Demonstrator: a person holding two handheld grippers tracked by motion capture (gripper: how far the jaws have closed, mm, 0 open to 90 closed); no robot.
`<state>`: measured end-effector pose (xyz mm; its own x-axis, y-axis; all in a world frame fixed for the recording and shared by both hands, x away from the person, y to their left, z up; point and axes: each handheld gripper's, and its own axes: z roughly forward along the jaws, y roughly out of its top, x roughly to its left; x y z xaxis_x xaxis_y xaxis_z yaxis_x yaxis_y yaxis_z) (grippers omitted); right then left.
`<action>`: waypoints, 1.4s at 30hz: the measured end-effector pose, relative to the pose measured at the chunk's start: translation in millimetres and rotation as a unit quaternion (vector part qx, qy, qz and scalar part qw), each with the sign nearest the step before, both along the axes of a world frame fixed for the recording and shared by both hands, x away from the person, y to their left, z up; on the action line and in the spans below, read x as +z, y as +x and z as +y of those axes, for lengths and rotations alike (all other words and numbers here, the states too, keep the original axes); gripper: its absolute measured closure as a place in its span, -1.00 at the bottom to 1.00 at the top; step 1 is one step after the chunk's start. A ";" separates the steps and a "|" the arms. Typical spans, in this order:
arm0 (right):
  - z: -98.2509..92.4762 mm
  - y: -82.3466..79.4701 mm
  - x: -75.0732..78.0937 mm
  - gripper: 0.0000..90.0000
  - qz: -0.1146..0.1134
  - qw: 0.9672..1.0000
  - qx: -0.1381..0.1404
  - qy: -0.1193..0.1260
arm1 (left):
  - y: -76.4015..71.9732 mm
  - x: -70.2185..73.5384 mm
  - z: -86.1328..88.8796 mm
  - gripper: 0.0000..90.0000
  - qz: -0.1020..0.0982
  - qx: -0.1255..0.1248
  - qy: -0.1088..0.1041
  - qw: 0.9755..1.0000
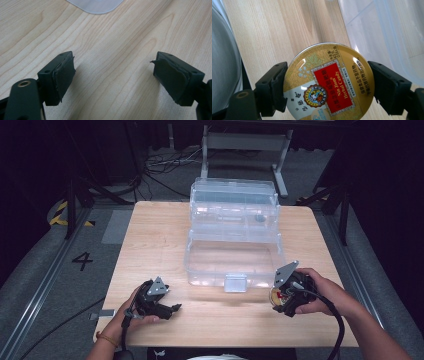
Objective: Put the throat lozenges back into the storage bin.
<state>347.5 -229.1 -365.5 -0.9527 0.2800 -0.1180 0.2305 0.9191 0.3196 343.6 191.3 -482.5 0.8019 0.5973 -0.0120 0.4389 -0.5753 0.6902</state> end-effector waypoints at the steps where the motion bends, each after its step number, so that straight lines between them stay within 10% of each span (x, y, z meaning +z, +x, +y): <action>1: 0.3 0.3 1.3 -0.55 0.000 1.000 0.002 -0.002 | 0.3 0.0 0.1 -0.61 0.000 -0.001 0.000 1.000; 27: 18.3 48.1 52.9 -0.55 -0.048 0.998 -0.022 -0.024 | 1.1 -0.2 0.1 -0.63 0.001 -0.003 0.001 1.000; 42: 24.2 115.6 24.5 -0.55 -0.043 0.998 -0.008 -0.051 | 1.1 -0.2 0.1 -0.63 0.001 -0.003 0.001 1.000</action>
<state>463.0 -204.9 -340.9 -0.9336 0.2774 -0.2269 0.2213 0.9442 0.2440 344.7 191.4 -482.7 0.8051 0.5929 -0.0125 0.4368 -0.5787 0.6887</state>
